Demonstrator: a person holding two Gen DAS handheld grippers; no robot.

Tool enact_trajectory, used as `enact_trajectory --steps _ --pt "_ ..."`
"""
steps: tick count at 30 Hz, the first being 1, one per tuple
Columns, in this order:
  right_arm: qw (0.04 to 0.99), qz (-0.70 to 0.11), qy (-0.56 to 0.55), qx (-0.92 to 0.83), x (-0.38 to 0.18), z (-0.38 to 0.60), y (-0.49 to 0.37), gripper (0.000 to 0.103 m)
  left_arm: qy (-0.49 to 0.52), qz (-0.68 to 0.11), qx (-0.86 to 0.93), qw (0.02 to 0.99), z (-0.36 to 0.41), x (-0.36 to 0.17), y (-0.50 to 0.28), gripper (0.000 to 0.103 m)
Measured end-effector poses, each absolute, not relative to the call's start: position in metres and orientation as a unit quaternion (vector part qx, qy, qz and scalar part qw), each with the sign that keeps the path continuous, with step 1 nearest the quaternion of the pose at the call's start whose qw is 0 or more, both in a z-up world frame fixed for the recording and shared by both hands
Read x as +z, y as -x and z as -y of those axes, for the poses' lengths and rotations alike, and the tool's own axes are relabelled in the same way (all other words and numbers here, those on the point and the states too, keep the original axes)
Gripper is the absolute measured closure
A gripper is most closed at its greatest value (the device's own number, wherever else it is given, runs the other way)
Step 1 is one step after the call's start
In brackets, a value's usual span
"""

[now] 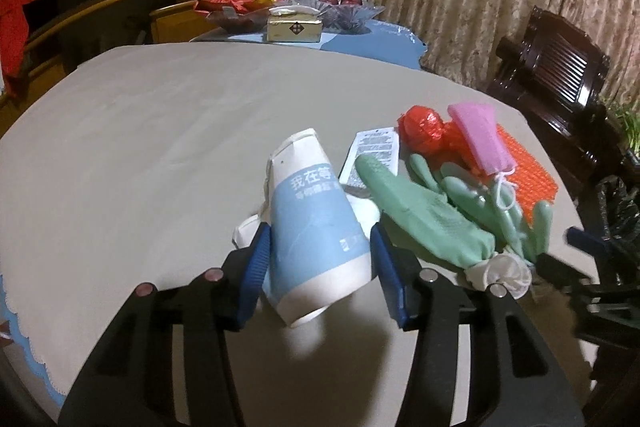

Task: Collect trash
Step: 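Grasp the green rubber gloves with the right tool while the left tool holds the cup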

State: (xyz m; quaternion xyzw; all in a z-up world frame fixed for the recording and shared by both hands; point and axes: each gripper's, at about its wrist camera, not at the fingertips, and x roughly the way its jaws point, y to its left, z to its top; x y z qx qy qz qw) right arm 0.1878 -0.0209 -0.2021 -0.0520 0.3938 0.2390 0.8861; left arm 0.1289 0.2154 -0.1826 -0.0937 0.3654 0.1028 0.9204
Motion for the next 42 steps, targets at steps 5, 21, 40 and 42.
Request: enact_trajectory --steps 5,21,40,42 --pt "0.874 -0.408 0.059 0.258 -0.212 0.012 -0.194 0.043 0.092 -0.359 0.094 0.924 -0.21 -0.174 -0.129 0.054" --pt "0.862 -0.406 0.039 0.302 -0.186 0.012 -0.184 0.078 0.081 -0.349 0.078 0.93 -0.192 -0.154 -0.127 0.056" --pt "0.883 -0.351 0.0 0.311 -0.112 0.06 -0.148 0.079 0.067 -0.324 0.023 0.944 -0.14 -0.115 -0.114 0.056" --pt "0.886 -0.345 -0.004 0.309 -0.106 0.066 -0.144 0.079 0.065 -0.32 0.017 0.945 -0.135 -0.112 -0.113 0.056"
